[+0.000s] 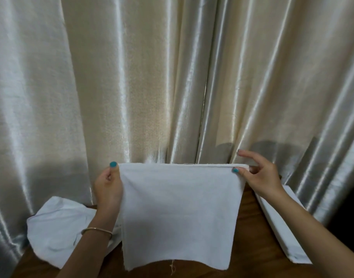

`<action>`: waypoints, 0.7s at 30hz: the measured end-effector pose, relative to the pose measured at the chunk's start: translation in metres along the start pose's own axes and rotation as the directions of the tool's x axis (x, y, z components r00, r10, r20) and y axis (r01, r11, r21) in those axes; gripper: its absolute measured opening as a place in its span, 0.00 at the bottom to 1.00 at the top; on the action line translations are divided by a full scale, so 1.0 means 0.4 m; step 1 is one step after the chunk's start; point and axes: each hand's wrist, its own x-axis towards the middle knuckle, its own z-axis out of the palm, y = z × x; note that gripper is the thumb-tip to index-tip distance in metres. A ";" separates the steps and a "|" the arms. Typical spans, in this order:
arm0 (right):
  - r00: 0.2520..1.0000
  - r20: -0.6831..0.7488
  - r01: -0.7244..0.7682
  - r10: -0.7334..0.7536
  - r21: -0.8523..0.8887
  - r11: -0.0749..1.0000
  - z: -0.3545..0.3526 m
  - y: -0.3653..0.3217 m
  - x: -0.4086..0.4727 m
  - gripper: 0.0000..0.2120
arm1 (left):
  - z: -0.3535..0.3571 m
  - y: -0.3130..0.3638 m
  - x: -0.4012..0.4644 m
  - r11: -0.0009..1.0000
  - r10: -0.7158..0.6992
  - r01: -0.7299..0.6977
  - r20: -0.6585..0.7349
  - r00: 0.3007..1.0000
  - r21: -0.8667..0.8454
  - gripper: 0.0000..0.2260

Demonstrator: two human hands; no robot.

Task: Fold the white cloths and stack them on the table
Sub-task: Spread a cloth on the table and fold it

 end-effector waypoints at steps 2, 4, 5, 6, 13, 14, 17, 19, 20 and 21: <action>0.997 -0.004 -0.079 0.079 0.019 0.997 0.002 0.007 0.000 0.17 | 0.000 0.000 0.000 1.000 -0.003 0.003 0.012 1.000 -0.010 0.20; 0.993 -0.004 -0.113 0.114 0.054 0.992 0.005 0.015 0.002 0.11 | 0.001 0.000 -0.002 1.000 0.009 -0.009 0.028 1.000 -0.013 0.20; 0.990 -0.001 -0.142 0.143 0.099 0.985 0.005 0.018 0.001 0.09 | 0.000 -0.001 -0.003 1.000 0.014 -0.014 0.034 0.999 -0.012 0.20; 0.983 0.001 -0.180 0.182 0.160 0.971 0.007 0.018 0.000 0.09 | 0.000 -0.003 -0.006 1.000 0.018 -0.017 0.039 0.999 -0.013 0.20; 0.943 0.005 -0.310 0.332 0.372 0.875 0.022 0.007 -0.020 0.07 | -0.005 -0.019 -0.027 0.995 0.067 -0.064 0.029 0.997 -0.083 0.17; 0.943 -0.012 -0.302 0.332 0.385 0.872 0.023 0.001 -0.024 0.08 | -0.010 -0.018 -0.029 0.992 0.084 -0.082 0.022 0.996 -0.094 0.18; 0.952 -0.072 -0.247 0.297 0.390 0.887 0.017 -0.021 -0.034 0.09 | -0.030 -0.001 -0.038 0.980 0.174 -0.171 0.022 0.984 -0.097 0.18; 0.958 -0.103 -0.216 0.269 0.357 0.909 0.005 -0.036 -0.032 0.10 | -0.037 0.011 -0.034 0.971 0.225 -0.223 0.010 0.974 -0.089 0.19; 0.958 -0.115 -0.210 0.263 0.340 0.917 0.000 -0.040 -0.028 0.10 | -0.037 0.016 -0.029 0.967 0.243 -0.242 0.001 0.970 -0.083 0.20; 0.957 -0.123 -0.212 0.263 0.323 0.923 -0.006 -0.042 -0.024 0.10 | -0.036 0.019 -0.025 0.966 0.246 -0.246 -0.005 0.969 -0.080 0.21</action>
